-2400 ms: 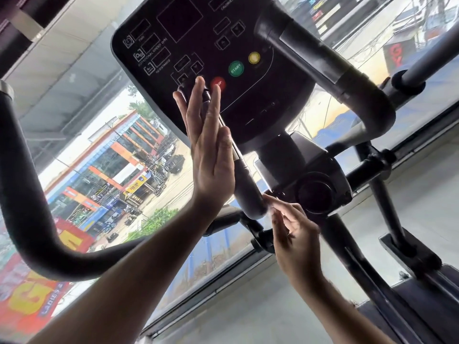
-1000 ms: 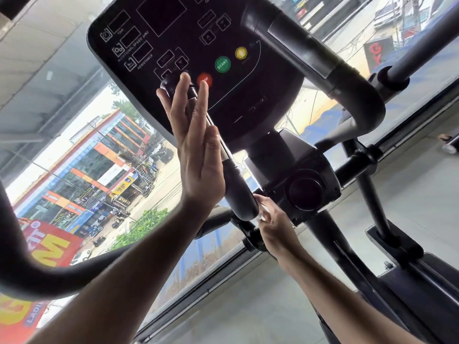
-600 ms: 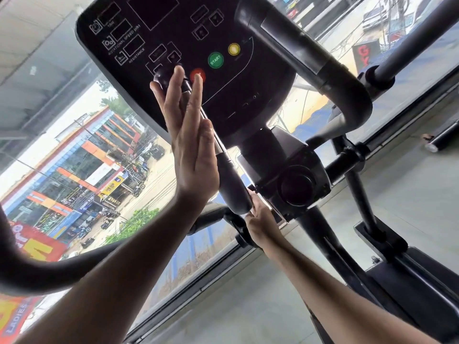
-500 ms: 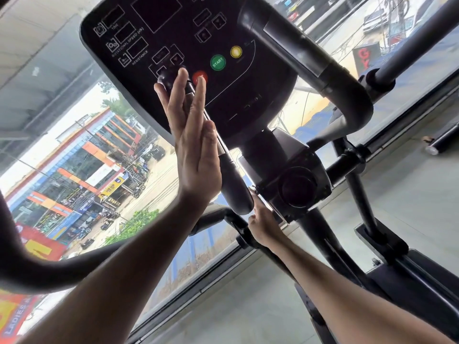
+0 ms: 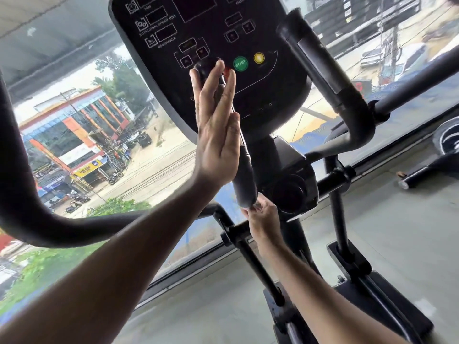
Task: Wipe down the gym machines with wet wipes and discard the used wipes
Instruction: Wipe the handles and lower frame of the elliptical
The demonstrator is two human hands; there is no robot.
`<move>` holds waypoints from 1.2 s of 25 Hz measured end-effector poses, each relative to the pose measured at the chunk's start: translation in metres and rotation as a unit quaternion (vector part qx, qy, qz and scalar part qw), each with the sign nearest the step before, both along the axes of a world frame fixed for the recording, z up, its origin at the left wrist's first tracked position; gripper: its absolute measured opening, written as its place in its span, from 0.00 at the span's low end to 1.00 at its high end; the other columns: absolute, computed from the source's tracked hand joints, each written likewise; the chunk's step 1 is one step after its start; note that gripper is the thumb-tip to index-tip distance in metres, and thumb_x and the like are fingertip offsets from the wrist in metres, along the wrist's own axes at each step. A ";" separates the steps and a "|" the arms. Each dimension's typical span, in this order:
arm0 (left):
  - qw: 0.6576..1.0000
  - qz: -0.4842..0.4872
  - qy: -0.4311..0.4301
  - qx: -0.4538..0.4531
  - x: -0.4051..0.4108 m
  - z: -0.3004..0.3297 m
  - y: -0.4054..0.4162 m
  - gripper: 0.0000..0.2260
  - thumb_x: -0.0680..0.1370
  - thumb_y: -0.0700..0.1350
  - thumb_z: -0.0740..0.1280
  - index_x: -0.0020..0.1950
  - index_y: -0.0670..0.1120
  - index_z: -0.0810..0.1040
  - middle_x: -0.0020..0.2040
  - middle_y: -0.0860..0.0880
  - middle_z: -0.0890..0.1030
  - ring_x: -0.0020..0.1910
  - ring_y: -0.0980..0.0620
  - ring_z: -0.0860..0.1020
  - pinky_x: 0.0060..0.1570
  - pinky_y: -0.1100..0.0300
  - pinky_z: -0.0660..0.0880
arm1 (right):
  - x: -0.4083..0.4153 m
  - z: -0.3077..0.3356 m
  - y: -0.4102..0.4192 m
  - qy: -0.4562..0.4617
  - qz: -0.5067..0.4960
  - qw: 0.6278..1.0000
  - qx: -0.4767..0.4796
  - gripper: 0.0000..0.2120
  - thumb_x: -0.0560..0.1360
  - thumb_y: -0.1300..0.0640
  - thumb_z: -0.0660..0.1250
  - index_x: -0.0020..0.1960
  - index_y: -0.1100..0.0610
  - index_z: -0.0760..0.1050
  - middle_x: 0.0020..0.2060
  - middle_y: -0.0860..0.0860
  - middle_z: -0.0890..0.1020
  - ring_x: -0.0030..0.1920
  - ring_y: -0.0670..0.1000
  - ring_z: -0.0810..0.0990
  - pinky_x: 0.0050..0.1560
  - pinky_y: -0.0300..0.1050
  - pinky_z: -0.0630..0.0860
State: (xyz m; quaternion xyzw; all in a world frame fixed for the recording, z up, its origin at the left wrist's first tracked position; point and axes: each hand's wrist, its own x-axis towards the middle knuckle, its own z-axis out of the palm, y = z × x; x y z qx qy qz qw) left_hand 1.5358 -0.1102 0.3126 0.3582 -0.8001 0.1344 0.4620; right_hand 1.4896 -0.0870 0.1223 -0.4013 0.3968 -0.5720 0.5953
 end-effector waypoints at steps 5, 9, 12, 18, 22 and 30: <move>1.000 -0.012 -0.004 -0.011 -0.002 -0.003 -0.004 0.22 0.82 0.34 0.57 0.76 0.28 0.66 0.78 0.29 0.62 0.79 0.22 0.45 0.81 0.36 0.43 | -0.036 0.034 0.040 -0.147 -0.038 0.988 -0.019 0.11 0.80 0.69 0.67 0.60 0.64 0.82 0.52 0.59 0.87 0.58 0.58 0.85 0.64 0.51 0.80; 0.999 -0.035 -0.003 -0.017 0.005 -0.002 -0.007 0.21 0.83 0.35 0.59 0.76 0.29 0.67 0.78 0.29 0.62 0.80 0.24 0.46 0.79 0.30 0.46 | -0.066 0.069 0.070 -0.097 -0.086 0.986 -0.106 0.08 0.79 0.65 0.70 0.58 0.60 0.83 0.49 0.57 0.88 0.53 0.57 0.87 0.57 0.50 0.82; 0.998 -0.059 -0.007 -0.016 0.007 -0.001 -0.003 0.23 0.84 0.37 0.60 0.78 0.31 0.64 0.80 0.30 0.59 0.81 0.28 0.45 0.81 0.36 0.45 | -0.078 0.091 0.077 0.040 -0.136 0.964 -0.226 0.07 0.79 0.61 0.72 0.56 0.58 0.84 0.48 0.51 0.88 0.48 0.52 0.88 0.52 0.49 0.83; 0.988 0.115 0.094 -0.040 0.064 -0.022 -0.039 0.23 0.88 0.49 0.55 0.81 0.42 0.65 0.83 0.39 0.59 0.83 0.39 0.53 0.78 0.34 0.56 | -0.097 0.110 0.074 0.352 -0.202 0.755 -0.515 0.06 0.78 0.66 0.72 0.55 0.61 0.84 0.51 0.51 0.85 0.54 0.51 0.82 0.58 0.46 0.77; 0.968 0.243 -0.053 0.016 0.076 -0.041 -0.063 0.32 0.86 0.64 0.47 0.83 0.46 0.61 0.85 0.43 0.55 0.84 0.42 0.50 0.78 0.34 0.54 | -0.082 0.115 0.058 0.423 -0.165 0.734 -0.505 0.07 0.81 0.59 0.68 0.57 0.59 0.83 0.51 0.53 0.79 0.51 0.53 0.80 0.54 0.53 0.78; 0.950 0.311 0.013 -0.029 0.072 -0.028 -0.084 0.24 0.85 0.59 0.56 0.78 0.51 0.71 0.83 0.45 0.61 0.83 0.43 0.56 0.80 0.42 0.52 | -0.083 0.087 0.058 0.425 -0.157 0.712 -0.536 0.07 0.79 0.65 0.71 0.55 0.60 0.85 0.51 0.52 0.81 0.52 0.53 0.80 0.61 0.38 0.71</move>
